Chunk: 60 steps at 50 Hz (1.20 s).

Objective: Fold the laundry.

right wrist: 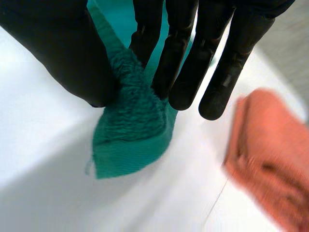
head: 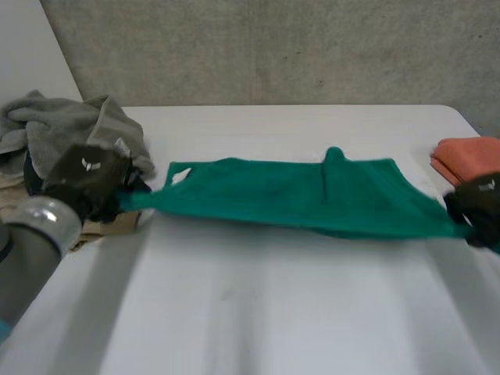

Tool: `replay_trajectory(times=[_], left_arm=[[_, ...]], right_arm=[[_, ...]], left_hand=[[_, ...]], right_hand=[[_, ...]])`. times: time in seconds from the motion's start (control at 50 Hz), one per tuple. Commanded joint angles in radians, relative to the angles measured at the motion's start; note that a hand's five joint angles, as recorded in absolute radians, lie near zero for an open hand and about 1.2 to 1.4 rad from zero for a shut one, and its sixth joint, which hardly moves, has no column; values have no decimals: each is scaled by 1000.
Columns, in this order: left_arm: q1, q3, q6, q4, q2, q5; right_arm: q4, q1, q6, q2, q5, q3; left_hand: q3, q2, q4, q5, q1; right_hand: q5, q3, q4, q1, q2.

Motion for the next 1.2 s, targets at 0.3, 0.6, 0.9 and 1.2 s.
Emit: replay_trajectory(times=[0.3,0.6,0.9,1.2], left_arm=[[-78,303,250,118,-384,-72],[-92,871,149,575,-444,-112],[-57,566,60,558,-533,-102],[-66,143,69,514,-485,-76]], right_arm=[[-31,125,-38,207,198,-204],[-820,227,250,148,214,-582],[-725,264,261,260,177,-372],[-454,252,212,343,168,-180]], left_hand=[[201,196,194,249,250],[201,196,194,249,250],[201,196,194,249,250],[201,196,194,249,250]], right_hand=[[244,212,207,338,215],[244,212,207,338,215],[244,212,207,338,215],[244,212,207,338,215]])
